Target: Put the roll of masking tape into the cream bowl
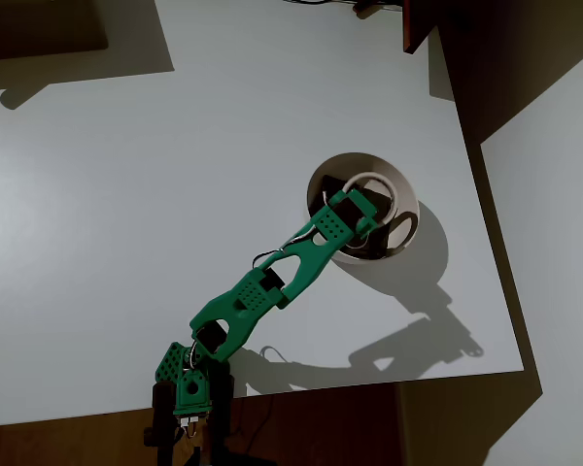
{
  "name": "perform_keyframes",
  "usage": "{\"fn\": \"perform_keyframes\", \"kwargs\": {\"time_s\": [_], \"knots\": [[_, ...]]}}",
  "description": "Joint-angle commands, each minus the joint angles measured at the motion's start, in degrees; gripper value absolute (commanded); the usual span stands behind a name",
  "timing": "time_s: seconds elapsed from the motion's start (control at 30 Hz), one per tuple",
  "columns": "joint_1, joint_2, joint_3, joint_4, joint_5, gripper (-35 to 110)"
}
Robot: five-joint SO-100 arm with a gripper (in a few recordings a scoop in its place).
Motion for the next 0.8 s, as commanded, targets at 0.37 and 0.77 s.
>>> {"fn": "perform_keyframes", "kwargs": {"time_s": [0.37,0.77], "knots": [[2.29,-1.67,-2.72,-0.09,-0.79,17],[-0.79,2.20,-2.72,-0.79,2.72,22]]}}
